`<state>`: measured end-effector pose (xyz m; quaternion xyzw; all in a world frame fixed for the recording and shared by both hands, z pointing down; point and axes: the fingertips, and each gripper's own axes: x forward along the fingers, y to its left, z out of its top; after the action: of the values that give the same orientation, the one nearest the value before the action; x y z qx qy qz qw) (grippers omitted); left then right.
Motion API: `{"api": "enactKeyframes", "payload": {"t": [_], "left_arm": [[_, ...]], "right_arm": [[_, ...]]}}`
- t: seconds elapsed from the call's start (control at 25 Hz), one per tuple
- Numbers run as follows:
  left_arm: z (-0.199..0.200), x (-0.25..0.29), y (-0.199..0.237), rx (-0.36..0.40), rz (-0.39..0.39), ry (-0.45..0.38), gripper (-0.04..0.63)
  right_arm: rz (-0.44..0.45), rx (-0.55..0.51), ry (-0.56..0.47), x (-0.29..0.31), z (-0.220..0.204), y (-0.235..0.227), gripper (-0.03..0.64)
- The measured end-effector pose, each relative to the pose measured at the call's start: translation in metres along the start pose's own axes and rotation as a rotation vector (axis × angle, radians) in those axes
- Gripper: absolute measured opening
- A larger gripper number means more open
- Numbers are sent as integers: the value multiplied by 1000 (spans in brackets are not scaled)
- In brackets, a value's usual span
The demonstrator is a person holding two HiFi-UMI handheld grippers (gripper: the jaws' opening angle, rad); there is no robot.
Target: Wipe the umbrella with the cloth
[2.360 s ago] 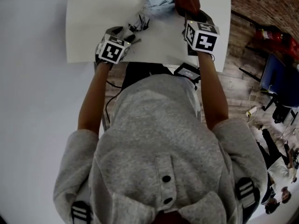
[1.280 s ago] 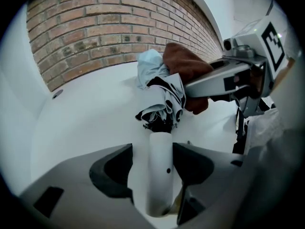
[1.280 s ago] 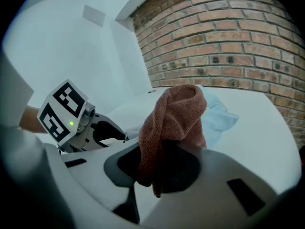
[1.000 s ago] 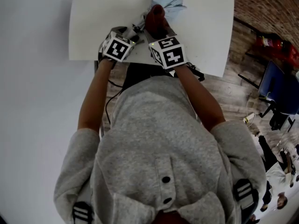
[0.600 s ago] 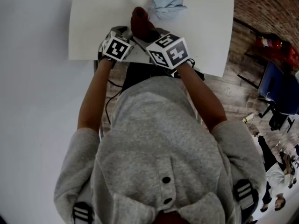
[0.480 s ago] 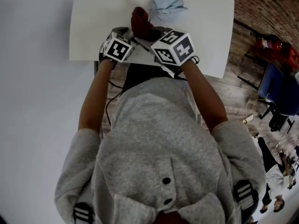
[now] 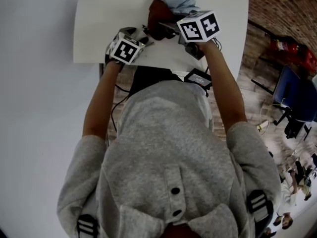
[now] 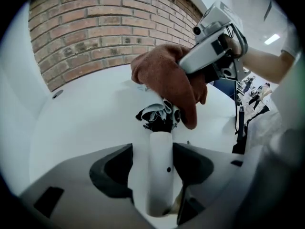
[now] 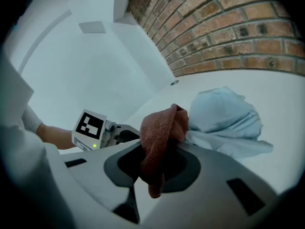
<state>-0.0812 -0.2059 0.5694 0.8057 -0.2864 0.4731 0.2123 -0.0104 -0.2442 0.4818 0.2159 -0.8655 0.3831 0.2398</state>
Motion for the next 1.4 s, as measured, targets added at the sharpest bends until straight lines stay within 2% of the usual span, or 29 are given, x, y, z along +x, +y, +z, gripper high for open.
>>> {"api": "enactKeyframes", "payload": {"t": [0.28,0.48,1.12,1.4], "left_arm": [[-2,1,-5,-20,-8,10,267],[4,-1,-5,-13,0,-9,267],[1,-2,-2,-7,9,-7,267],[-3,0,-5,-19,-5,-5,267]], "right_arm": [[-178,-85,14,-19,9,-28,81],[-268,-135,24,-34,16,-45,81],[-402,-170,25,-64,30,-75,80],[-419,-174,26,-68,29,-80,80]]}}
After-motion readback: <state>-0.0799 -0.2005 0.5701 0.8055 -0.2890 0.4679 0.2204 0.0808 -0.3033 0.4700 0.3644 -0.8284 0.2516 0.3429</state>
